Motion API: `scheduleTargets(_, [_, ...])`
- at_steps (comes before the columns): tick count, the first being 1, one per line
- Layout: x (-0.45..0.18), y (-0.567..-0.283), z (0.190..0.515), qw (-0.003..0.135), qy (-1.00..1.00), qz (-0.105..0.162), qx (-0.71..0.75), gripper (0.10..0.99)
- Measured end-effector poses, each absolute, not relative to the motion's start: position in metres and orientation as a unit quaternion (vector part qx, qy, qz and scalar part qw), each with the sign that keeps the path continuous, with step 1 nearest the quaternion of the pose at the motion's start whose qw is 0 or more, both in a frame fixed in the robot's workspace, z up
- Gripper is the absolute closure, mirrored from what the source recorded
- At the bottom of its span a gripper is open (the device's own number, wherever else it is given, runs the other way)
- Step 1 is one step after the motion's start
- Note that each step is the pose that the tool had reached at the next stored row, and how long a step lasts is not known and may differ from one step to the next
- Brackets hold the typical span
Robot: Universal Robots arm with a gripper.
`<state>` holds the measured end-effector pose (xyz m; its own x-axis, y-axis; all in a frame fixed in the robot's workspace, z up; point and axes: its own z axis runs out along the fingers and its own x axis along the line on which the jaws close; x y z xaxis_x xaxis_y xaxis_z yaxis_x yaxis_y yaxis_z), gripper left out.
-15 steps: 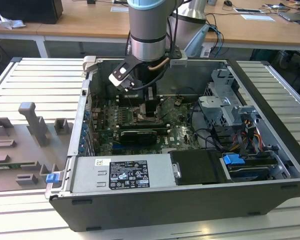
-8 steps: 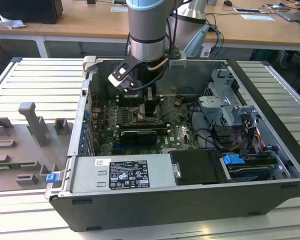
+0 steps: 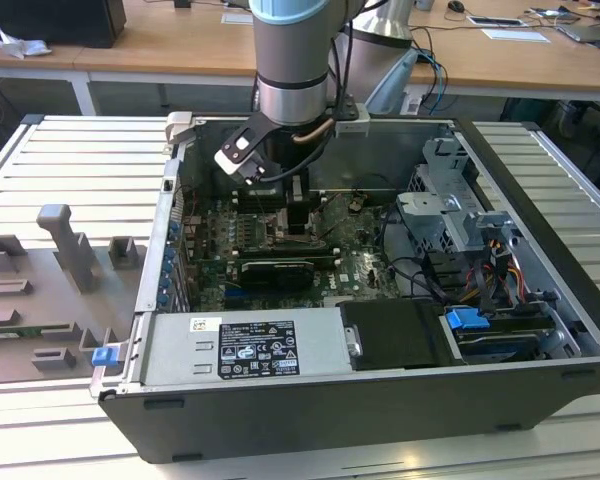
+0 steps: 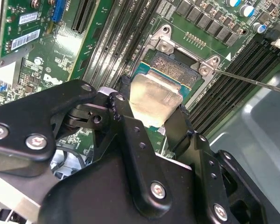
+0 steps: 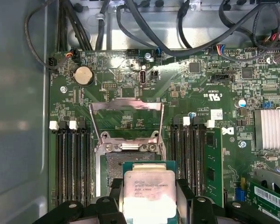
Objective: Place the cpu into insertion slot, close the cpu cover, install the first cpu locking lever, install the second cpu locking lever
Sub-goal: 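Place the cpu into insertion slot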
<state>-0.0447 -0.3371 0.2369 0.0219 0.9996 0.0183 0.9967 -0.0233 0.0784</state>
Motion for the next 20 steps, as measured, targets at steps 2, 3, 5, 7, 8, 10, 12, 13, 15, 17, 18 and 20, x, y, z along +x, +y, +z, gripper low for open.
scheduleTargets(2, [-0.0451,-0.3369,0.2367,0.022,0.698,0.034,0.715,0.549])
scheduleTargets(3, [-0.0451,-0.3368,0.2365,0.022,0.698,0.034,0.714,0.549])
scheduleTargets(5, [-0.0452,-0.3369,0.2364,0.022,0.699,0.034,0.714,0.549])
scheduleTargets(7, [-0.0452,-0.3368,0.2362,0.022,0.698,0.034,0.715,0.549])
scheduleTargets(8, [-0.0451,-0.3366,0.2361,0.022,0.698,0.034,0.715,0.549])
scheduleTargets(10, [-0.0452,-0.3352,0.2358,0.022,0.695,0.034,0.718,0.549])
scheduleTargets(12, [-0.0452,-0.3348,0.2356,0.022,0.693,0.034,0.72,0.549])
scheduleTargets(13, [-0.0455,-0.3348,0.2354,0.022,0.693,0.034,0.72,0.549])
scheduleTargets(15, [-0.0463,-0.3345,0.2346,0.022,0.693,0.034,0.72,0.549])
scheduleTargets(17, [-0.0474,-0.3333,0.2331,0.022,0.693,0.034,0.72,0.549])
scheduleTargets(18, [-0.048,-0.3328,0.2323,0.022,0.693,0.034,0.72,0.549])
scheduleTargets(20, [-0.0482,-0.3298,0.2286,0.022,0.693,0.034,0.72,0.549])
